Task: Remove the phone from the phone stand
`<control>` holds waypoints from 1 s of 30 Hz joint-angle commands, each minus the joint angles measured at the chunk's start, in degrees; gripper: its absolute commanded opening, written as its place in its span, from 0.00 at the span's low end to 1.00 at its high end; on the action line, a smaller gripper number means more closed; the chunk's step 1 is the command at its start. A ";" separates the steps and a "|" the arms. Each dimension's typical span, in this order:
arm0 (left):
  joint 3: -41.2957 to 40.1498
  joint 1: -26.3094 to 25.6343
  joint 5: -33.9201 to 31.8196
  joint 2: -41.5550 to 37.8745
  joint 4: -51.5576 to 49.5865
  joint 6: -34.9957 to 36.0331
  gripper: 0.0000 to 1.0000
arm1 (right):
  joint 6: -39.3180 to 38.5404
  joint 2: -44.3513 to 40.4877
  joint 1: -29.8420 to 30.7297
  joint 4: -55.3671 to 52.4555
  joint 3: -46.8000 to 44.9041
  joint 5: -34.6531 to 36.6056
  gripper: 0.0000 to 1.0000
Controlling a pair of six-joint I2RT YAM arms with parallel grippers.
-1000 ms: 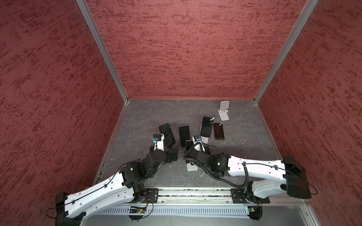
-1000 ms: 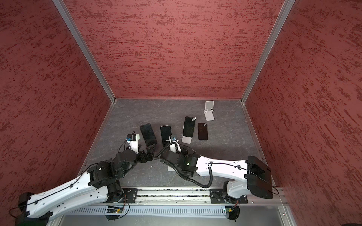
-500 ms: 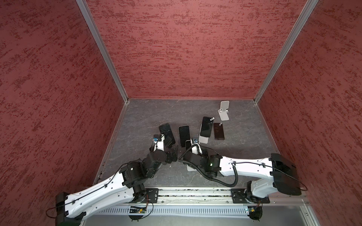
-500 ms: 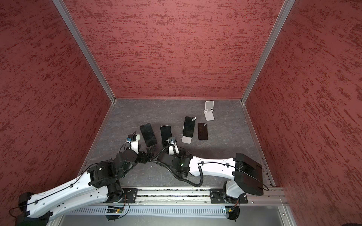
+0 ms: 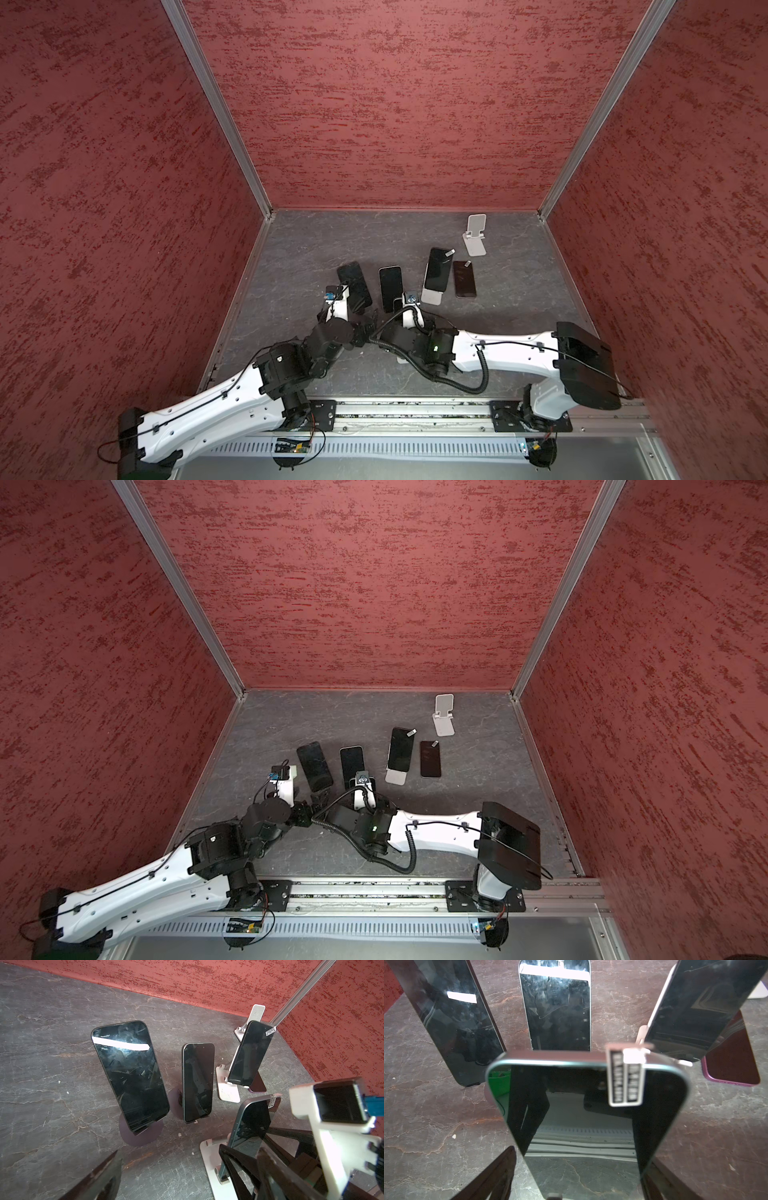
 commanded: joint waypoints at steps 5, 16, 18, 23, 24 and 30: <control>-0.31 0.82 0.52 -0.02 1.73 0.68 0.99 | 2.58 0.92 0.50 -1.96 1.67 2.91 0.76; -0.48 1.10 1.39 0.03 2.52 0.88 0.99 | 2.22 0.15 0.46 -0.61 0.23 3.08 0.65; -0.36 1.09 1.55 0.13 2.43 0.92 1.00 | 2.16 -0.65 0.45 -0.08 -0.49 3.08 0.65; -0.26 1.17 1.67 0.54 2.79 0.60 0.99 | 1.08 -2.99 0.53 1.79 -2.13 2.92 0.64; -0.24 1.17 1.88 0.70 2.89 0.72 1.00 | 1.03 -3.32 0.56 1.97 -2.26 2.91 0.63; 0.69 1.26 2.52 2.44 2.87 1.16 0.99 | -0.33 -5.43 0.59 2.25 -2.40 3.00 0.62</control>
